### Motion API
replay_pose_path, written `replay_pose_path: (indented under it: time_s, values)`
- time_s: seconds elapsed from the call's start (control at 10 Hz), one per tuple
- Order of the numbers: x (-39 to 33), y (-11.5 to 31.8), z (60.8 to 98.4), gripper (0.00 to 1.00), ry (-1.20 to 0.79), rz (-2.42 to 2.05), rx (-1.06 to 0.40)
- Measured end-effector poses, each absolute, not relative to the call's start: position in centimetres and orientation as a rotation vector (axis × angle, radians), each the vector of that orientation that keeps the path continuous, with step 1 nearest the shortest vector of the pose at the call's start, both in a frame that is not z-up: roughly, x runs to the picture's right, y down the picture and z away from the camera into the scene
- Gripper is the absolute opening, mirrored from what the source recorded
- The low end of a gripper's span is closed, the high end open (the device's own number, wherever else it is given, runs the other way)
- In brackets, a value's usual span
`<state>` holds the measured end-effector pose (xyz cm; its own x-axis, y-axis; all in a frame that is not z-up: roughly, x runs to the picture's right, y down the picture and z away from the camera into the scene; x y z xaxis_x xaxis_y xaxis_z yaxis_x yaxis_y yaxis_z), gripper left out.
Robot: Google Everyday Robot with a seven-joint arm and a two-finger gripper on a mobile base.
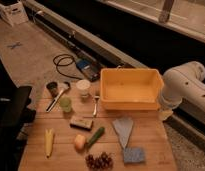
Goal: Place pepper in metal cup
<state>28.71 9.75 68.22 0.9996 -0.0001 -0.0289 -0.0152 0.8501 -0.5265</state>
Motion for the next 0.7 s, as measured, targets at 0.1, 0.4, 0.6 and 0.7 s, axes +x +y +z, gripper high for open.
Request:
replay_pose_path:
  time_s: [0.1, 0.4, 0.6, 0.7]
  values:
    - [27.8, 9.2, 68.1, 0.65, 0.012, -0.021, -0.548]
    - [22.1, 8.1, 67.7, 0.65, -0.068, -0.139, -0.531]
    - [16.5, 8.2, 67.4, 0.65, -0.148, -0.256, -0.531]
    - [14.5, 8.6, 67.2, 0.65, -0.176, -0.302, -0.535]
